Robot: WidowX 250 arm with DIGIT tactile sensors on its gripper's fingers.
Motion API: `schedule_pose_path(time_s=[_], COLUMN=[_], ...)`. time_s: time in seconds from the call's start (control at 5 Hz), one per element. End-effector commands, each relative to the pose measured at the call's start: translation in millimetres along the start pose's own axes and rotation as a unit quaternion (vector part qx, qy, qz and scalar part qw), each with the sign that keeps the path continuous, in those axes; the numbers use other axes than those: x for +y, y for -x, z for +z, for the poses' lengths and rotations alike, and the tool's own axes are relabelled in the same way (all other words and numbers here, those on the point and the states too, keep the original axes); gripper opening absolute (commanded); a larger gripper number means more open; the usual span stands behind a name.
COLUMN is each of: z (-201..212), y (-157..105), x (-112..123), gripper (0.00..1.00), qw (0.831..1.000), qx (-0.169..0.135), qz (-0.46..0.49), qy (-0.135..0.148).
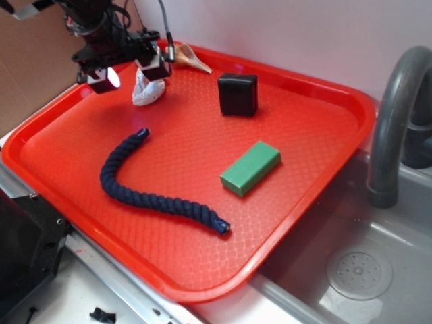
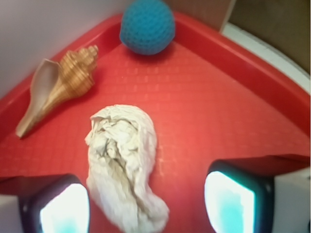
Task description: Grab the white paper.
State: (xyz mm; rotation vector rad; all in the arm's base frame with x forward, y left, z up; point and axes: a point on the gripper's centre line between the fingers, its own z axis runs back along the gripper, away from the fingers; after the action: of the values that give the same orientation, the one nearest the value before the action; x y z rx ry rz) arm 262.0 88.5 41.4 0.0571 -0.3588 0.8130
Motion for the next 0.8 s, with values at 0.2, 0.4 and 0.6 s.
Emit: schedule_pose_path(time_s=[0.2, 0.4, 0.6], z=[-16.7, -17.3, -10.2], y=[-13.6, -10.3, -10.0], x=[-15.0, -14.9, -15.3], gripper=[1.00, 0.00, 0.00], qw=[1.000, 0.999, 0.999], qx=[-0.020, -0.025, -0.026], qz=[-0.019, -0.019, -0.028], qy=[-0.005, -0.005, 0.002])
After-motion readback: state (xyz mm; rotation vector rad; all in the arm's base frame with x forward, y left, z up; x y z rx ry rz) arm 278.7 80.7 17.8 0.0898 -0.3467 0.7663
